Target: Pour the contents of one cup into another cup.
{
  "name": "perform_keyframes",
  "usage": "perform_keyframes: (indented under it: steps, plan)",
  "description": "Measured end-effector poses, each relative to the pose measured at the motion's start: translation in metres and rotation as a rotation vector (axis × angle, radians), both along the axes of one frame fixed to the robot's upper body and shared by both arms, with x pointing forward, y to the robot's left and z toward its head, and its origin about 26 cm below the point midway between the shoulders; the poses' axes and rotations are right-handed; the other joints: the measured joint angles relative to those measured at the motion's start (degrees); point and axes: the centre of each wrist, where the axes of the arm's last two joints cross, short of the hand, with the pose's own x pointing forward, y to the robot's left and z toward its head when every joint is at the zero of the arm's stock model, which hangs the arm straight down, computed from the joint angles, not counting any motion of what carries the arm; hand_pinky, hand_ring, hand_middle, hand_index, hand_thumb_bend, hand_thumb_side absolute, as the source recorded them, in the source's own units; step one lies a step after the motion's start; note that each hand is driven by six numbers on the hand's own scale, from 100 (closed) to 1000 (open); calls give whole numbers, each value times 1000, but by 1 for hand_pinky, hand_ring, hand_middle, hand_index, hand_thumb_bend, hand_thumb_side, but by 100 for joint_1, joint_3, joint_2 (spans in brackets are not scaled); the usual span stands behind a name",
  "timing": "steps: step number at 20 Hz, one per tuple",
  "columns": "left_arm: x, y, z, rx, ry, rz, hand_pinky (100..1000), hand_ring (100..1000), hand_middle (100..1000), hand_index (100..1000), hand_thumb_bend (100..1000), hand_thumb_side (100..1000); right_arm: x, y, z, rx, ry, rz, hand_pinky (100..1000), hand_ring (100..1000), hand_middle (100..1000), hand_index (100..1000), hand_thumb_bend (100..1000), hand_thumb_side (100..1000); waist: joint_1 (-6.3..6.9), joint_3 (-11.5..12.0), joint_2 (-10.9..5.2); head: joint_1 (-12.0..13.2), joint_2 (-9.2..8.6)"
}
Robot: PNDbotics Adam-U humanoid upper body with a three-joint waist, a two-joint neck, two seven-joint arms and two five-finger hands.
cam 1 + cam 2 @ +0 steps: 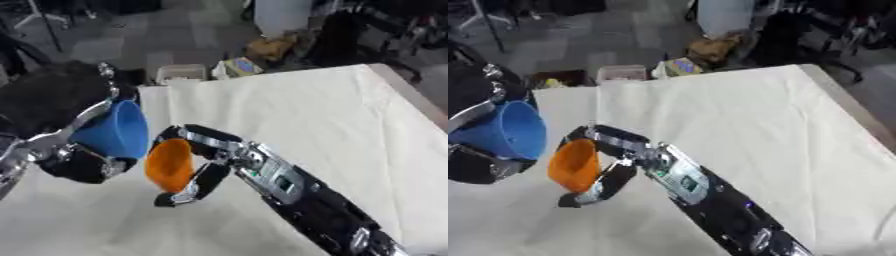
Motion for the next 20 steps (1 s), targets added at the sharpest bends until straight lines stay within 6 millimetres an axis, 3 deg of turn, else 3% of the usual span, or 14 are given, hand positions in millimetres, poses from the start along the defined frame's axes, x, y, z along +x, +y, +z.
perform_keyframes:
  steps: [20]
  plan:
    - [9, -6, -12, 95, -13, 15, 126, 100, 100, 353, 437, 100, 0, 1, 1, 0, 0, 4, 351, 246, 413, 595, 449, 100, 7, -40, 2, 7, -2]
